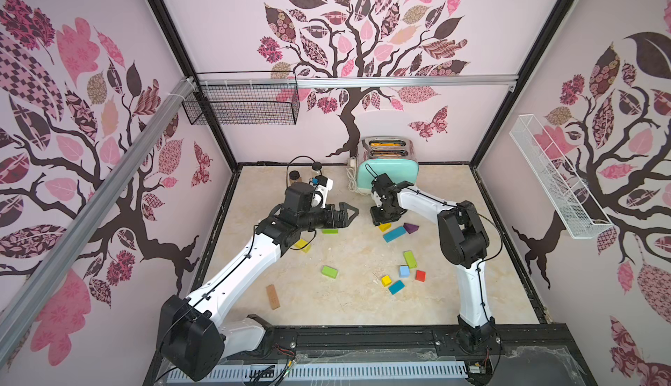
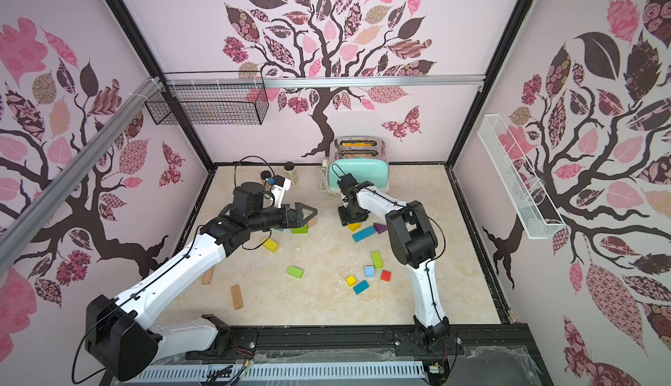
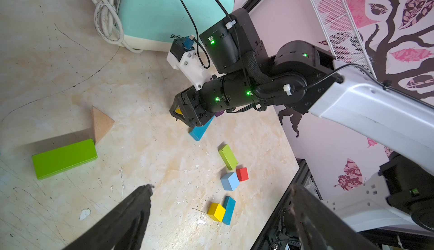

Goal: Assemble a carrot with building blocks
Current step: Assemble the building block at the center of the board.

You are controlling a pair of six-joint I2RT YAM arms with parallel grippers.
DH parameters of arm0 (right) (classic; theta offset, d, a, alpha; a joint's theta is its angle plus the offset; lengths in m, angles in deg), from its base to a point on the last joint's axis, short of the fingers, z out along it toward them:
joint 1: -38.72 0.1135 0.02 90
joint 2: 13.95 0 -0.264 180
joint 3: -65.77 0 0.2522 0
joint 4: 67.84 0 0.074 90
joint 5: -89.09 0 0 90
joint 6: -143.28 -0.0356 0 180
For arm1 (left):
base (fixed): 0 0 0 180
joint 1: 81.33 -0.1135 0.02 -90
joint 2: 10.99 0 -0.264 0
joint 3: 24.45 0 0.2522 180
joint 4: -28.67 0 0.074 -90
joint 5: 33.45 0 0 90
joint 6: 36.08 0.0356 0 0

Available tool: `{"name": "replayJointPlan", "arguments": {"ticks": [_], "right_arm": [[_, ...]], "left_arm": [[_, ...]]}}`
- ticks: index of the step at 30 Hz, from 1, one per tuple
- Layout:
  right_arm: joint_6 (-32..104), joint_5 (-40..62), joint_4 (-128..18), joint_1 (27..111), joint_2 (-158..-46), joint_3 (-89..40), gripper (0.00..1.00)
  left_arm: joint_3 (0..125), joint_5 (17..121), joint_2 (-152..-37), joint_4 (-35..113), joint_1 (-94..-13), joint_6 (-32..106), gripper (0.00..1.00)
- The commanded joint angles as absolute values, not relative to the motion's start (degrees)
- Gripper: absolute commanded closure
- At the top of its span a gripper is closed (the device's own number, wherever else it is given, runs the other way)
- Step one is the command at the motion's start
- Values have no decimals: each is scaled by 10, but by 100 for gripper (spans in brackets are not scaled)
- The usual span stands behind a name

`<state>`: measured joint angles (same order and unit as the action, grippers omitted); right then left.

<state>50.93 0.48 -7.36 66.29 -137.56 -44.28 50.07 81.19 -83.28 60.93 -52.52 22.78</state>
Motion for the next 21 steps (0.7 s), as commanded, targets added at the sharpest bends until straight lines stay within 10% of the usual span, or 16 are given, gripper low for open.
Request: {"name": "replayJointPlan", "arguments": {"ticks": [1,21], "right_arm": [[520,0,-72,666,-1369,-447,51],[533,-12,-78,673,-1340,-405,57]], "left_arm": [[495,812,-839,591,-524,228,3],[494,811,-851,581,-524,222,3]]}}
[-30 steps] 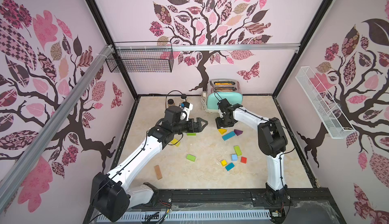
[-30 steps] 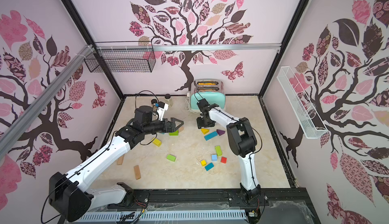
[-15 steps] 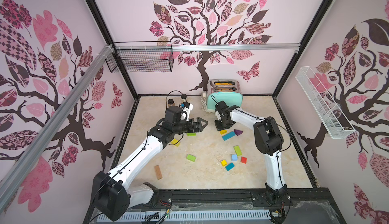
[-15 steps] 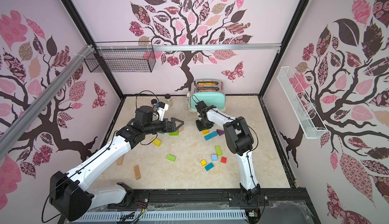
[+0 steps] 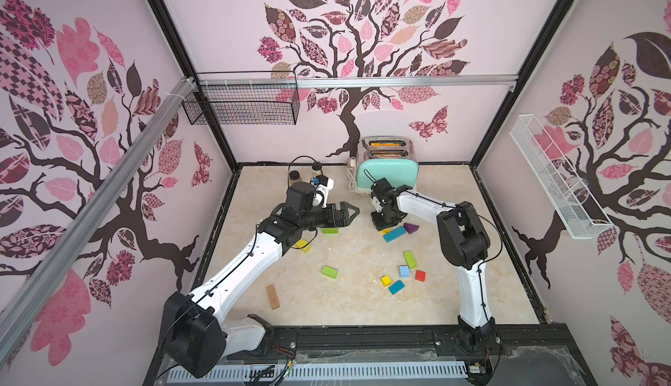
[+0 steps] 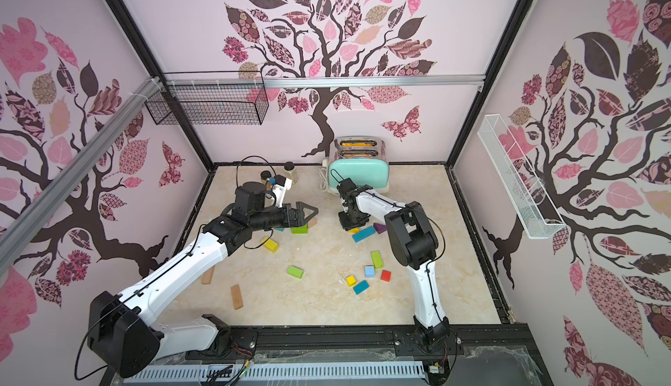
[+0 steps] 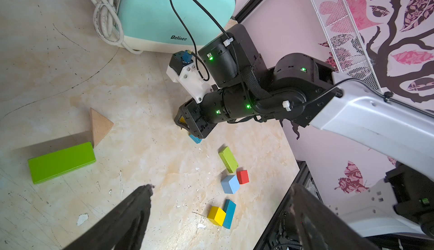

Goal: Assemble a carrot with building blocks
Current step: Assemble the building block at the center of the board.

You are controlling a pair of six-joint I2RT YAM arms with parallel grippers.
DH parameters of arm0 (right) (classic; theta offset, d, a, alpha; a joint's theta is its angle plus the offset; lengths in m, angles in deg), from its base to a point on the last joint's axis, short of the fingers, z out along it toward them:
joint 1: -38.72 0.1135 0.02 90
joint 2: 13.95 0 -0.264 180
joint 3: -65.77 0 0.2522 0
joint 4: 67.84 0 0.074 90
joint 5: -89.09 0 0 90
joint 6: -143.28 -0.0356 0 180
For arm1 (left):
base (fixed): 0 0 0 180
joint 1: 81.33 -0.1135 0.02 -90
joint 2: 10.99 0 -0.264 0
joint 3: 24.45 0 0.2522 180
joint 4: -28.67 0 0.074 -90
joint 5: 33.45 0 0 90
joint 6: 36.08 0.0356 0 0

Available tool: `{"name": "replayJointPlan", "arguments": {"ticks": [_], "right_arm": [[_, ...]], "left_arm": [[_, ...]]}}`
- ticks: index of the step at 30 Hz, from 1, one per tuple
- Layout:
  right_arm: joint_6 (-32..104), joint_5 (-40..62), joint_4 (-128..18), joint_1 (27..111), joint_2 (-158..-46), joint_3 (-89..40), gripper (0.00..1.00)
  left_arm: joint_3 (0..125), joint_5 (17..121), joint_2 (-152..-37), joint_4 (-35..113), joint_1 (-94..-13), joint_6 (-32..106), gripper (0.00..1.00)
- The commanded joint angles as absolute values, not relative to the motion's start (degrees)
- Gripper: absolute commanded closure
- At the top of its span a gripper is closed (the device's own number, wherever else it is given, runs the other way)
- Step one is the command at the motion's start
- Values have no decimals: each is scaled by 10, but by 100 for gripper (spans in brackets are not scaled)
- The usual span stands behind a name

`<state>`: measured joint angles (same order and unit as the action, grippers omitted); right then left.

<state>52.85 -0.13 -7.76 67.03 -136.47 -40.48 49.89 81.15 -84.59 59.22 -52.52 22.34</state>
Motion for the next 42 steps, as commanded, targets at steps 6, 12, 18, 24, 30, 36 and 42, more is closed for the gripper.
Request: {"name": "replayJointPlan", "arguments": {"ticks": [6,12,18,24,30,36,42], "right_arm": [[516,-22,-84,672,-1308,-415,36],[438,-53,-53,642,-1253,-427,36],[289,-76,50,606,-1249,-426,35],[145,13,-17,557,-1195,-311,30],[64,30,-58,525,-1174,-268,29],[8,68,-113,499,-1199,-252,29],[-19,66,-115,495,-1219,-252,30]], "left_arm": [[498,803,-847,578,-524,223,2],[500,799,-843,576,-524,225,2],[504,821,-853,567,-524,225,2],[522,851,-873,563,-521,231,3],[525,859,-881,564,-515,235,3],[536,859,-890,570,-515,241,2],[543,862,-901,574,-515,246,2]]}}
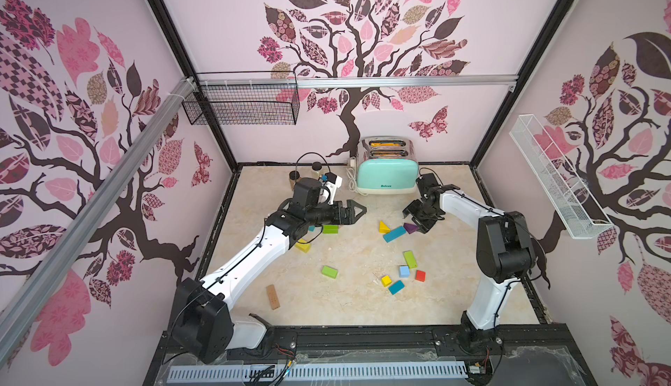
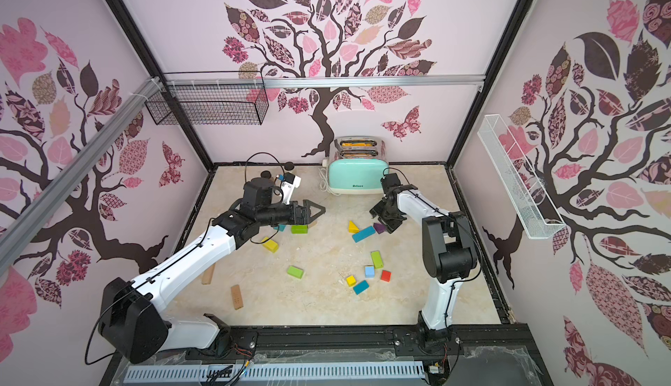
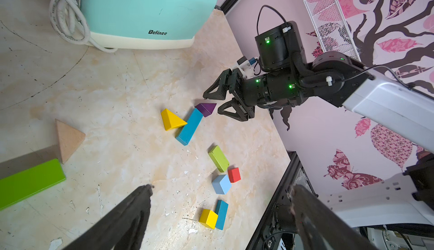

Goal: Assemble a carrot with building blocks
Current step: Assemble the building block at the center of the board.

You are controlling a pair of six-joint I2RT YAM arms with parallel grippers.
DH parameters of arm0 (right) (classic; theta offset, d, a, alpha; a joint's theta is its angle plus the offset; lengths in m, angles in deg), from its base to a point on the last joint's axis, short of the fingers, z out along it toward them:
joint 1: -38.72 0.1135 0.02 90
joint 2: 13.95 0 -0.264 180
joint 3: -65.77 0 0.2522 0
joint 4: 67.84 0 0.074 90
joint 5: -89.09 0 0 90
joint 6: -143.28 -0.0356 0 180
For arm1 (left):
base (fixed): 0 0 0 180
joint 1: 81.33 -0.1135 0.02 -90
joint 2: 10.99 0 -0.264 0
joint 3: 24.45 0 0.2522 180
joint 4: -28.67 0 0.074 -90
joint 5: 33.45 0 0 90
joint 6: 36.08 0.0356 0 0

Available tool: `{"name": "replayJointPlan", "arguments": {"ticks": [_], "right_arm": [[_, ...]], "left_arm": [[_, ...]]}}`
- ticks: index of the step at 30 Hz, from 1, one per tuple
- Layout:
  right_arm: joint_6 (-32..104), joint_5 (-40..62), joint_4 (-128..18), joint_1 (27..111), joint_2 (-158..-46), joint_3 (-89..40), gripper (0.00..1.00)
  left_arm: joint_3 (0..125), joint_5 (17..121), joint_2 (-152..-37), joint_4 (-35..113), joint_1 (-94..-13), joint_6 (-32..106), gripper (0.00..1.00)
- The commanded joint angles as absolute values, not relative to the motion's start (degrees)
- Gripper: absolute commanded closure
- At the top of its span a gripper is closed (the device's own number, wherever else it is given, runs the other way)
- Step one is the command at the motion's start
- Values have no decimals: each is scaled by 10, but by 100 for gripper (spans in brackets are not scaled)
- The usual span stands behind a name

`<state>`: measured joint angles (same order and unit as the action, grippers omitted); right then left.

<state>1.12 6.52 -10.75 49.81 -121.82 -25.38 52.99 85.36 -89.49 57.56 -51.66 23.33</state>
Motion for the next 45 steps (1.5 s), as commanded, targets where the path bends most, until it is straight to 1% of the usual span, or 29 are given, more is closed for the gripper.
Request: {"name": "replayJointPlan", "arguments": {"ticks": [1,4,6,8,13,16,19,23,33,41,45], "right_arm": [[-19,59,-113,494,-1217,-252,30],[-19,50,-114,494,-1213,-254,31],[-20,50,-118,493,-1219,-255,34],[-17,56,-124,493,-1228,-258,38],[-7,66,-135,493,-1252,-266,51],[-5,71,-147,493,-1259,-265,56],[3,71,-143,493,-1270,-276,56],[15,76,-150,493,-1280,-286,59],[92,110,-143,494,-1333,-344,65],[191,94,-101,509,-1363,-391,67],[186,93,-105,521,-1359,-382,68]], "left_arm": [[544,863,-902,574,-515,247,3],[548,864,-909,574,-515,252,2],[553,865,-915,575,-515,253,2],[558,866,-918,577,-515,254,2],[561,865,-922,582,-515,258,2],[561,863,-924,583,-515,258,2],[563,862,-926,584,-515,259,2],[567,860,-931,585,-515,260,2],[581,860,-951,583,-515,261,2],[584,862,-961,580,-515,258,3],[587,863,-965,577,-515,256,3]]}}
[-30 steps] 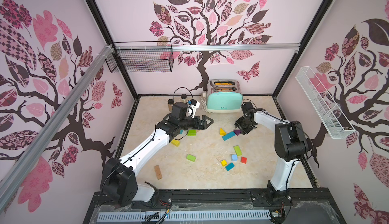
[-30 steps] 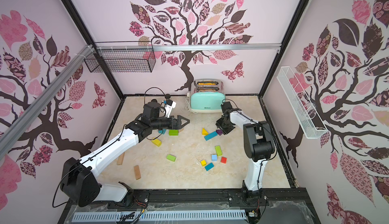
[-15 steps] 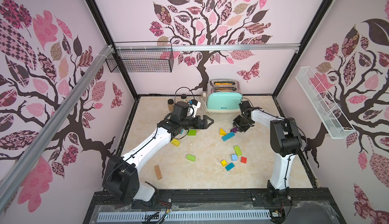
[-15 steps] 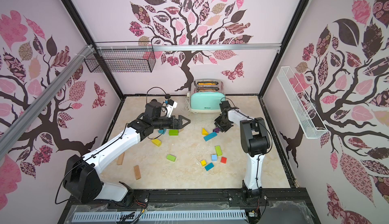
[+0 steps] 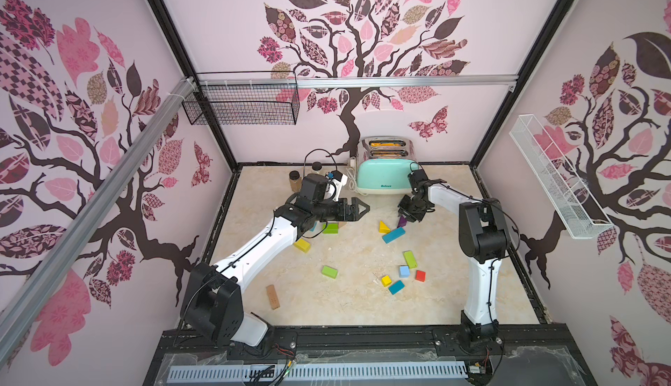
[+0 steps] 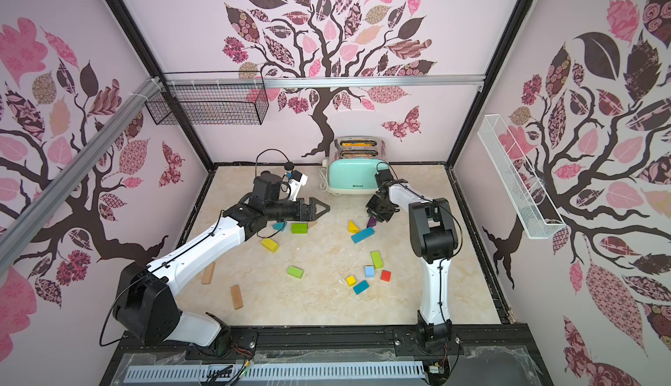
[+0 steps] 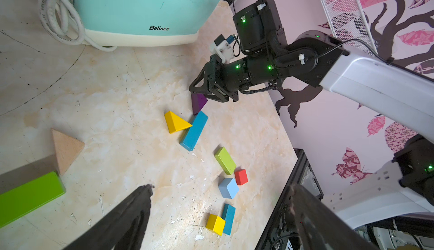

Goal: Assemble a carrot with building blocks
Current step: Assemble the building block at the center of the board.

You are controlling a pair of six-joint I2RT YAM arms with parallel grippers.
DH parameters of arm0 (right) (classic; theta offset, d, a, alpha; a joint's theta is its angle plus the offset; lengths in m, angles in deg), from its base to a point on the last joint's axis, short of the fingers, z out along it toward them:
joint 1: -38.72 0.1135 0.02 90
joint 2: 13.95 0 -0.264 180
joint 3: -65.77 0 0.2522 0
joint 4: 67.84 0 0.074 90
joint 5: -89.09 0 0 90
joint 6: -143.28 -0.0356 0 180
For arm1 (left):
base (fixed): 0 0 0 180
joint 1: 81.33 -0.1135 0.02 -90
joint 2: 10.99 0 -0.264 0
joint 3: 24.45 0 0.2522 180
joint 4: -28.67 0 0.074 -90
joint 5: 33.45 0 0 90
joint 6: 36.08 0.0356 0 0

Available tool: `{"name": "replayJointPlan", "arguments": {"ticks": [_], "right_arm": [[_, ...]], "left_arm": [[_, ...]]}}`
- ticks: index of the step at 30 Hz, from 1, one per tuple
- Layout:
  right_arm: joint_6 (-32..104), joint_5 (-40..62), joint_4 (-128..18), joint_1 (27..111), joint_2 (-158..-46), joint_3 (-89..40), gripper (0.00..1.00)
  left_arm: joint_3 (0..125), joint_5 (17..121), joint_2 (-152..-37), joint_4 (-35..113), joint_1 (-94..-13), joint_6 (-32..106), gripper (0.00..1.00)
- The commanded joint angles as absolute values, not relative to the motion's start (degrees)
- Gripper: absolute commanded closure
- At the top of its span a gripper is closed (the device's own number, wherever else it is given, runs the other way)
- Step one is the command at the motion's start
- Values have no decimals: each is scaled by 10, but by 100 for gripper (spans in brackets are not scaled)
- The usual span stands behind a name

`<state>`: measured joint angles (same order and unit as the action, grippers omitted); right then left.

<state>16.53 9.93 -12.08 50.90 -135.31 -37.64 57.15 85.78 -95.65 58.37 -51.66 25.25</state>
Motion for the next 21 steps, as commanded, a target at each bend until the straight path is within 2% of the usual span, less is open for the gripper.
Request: {"name": "replayJointPlan", "arguments": {"ticks": [1,11,21], "right_arm": [[181,97,-108,524,-1359,-378,68],[123,88,-118,531,-1341,-345,67],[178,25,-104,531,-1240,-351,40]], "left_arm": [[588,863,-966,576,-515,257,3],[583,865,-961,577,-515,257,3],[578,854,-943,579,-515,258,2]]}}
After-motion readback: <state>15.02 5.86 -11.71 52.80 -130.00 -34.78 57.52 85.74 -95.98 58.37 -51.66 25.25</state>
